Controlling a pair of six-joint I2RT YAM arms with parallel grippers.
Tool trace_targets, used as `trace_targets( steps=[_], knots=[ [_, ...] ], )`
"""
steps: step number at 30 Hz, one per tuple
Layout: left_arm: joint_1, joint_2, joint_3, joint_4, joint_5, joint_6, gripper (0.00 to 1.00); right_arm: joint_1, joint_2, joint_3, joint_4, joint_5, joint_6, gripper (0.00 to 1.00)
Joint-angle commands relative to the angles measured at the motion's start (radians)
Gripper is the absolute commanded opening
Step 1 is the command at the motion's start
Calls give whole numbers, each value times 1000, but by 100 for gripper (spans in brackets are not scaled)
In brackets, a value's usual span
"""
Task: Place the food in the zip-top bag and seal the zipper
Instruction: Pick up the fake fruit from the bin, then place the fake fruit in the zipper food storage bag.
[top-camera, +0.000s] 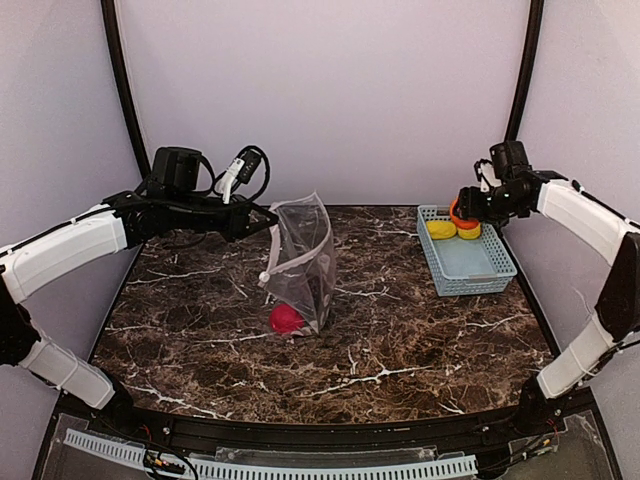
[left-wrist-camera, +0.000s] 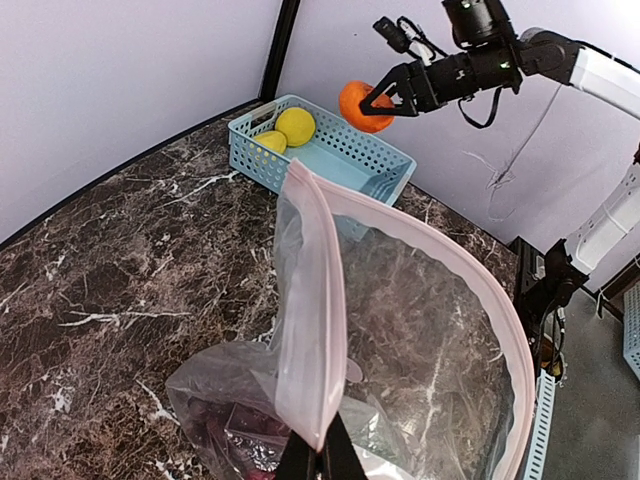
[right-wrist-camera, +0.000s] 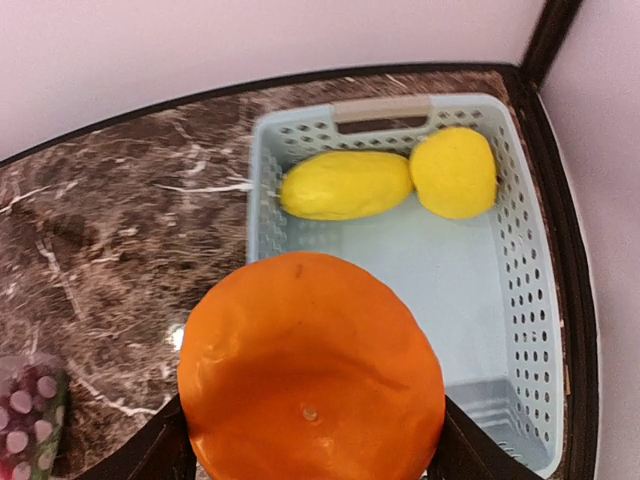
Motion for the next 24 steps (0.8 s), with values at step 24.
trace_targets(
  steps=[24],
  knots=[
    [1, -45, -24, 43, 55, -16, 1, 788, -57, 239, 163, -336, -190, 63]
  ],
)
